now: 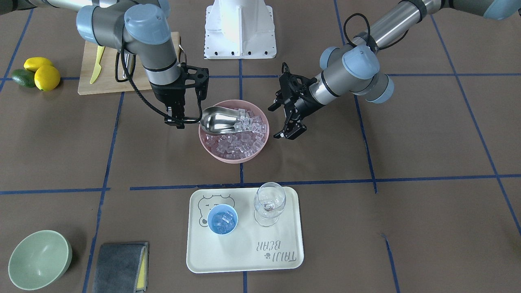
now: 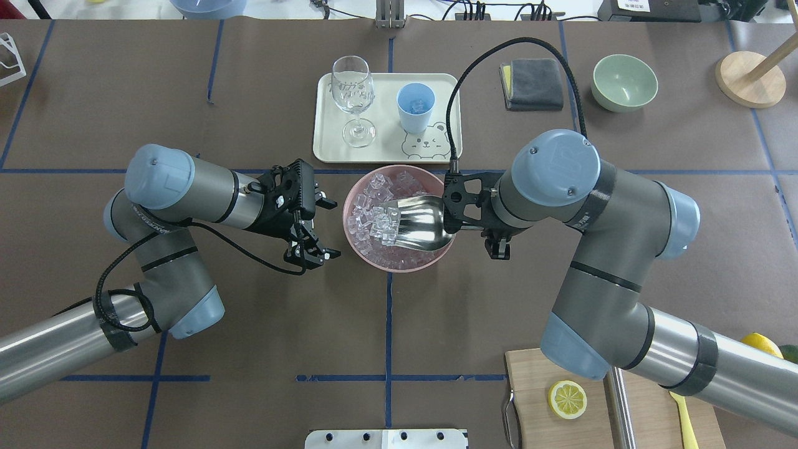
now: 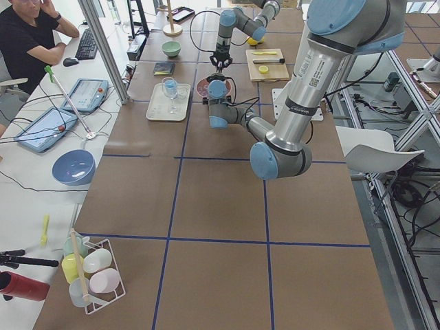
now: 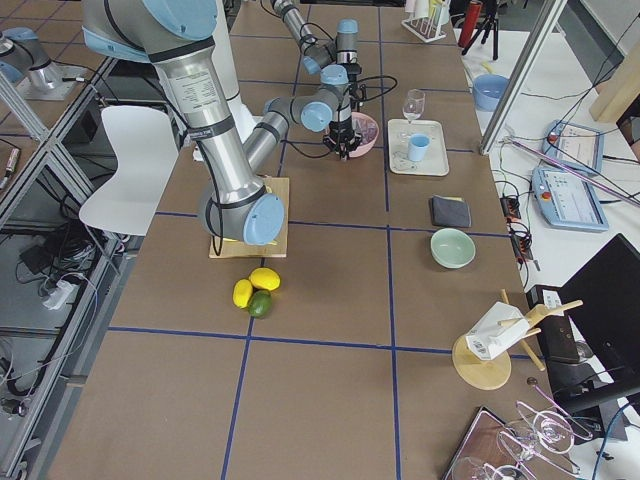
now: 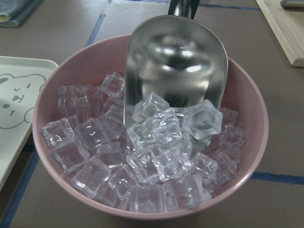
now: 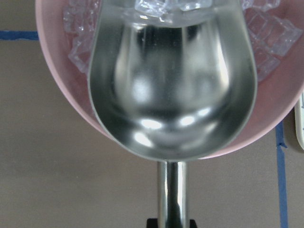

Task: Put ice in cup with scoop
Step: 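Drag the scoop through the ice and lift it filled with cubes, then carry the filled scoop toward the blue cup while the left arm withdraws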

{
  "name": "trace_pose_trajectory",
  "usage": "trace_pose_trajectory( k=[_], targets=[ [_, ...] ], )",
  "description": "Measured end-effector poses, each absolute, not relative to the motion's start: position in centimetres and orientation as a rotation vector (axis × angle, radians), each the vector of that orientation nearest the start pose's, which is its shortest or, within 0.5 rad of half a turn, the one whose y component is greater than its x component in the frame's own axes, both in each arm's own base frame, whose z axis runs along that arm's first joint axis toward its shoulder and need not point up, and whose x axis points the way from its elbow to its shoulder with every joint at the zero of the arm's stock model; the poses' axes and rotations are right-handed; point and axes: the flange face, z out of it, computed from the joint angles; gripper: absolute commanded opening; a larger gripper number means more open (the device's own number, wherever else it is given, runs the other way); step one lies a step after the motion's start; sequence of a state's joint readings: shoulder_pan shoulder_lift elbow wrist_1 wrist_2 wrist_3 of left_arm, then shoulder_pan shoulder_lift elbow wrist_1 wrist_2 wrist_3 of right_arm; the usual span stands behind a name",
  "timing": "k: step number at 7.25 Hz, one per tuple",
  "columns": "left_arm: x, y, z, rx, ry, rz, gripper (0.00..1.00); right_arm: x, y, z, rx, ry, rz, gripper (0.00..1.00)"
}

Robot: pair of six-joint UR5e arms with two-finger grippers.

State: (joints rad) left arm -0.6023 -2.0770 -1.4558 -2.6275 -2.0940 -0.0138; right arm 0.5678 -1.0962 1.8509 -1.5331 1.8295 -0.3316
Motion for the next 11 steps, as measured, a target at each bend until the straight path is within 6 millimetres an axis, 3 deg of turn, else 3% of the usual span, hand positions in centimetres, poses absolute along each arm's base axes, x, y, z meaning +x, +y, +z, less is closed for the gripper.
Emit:
trace_pose_trajectory(
  k=[4,7,9,11],
  targets=[
    [50.2,-44.7,29.8,1.109,1.108,1.14,1.0,-42.2,-44.9,26.5,0.744,-0.66,-1.303,0.0],
    [49.4,-45.4,30.7,1.097,1.09,1.124,1.0,-37.8,-47.6,25.6,0.751,-0.76,-1.254,0.0],
    [47.9,-46.8,31.8,1.075,1.058,1.097,1.0,-35.5,-48.9,24.8,0.738,-0.815,-1.19,0.0],
    [44.7,-49.0,33.1,1.059,1.011,1.052,1.0,-33.6,-49.4,23.8,0.736,-0.835,-1.118,0.0]
  ],
)
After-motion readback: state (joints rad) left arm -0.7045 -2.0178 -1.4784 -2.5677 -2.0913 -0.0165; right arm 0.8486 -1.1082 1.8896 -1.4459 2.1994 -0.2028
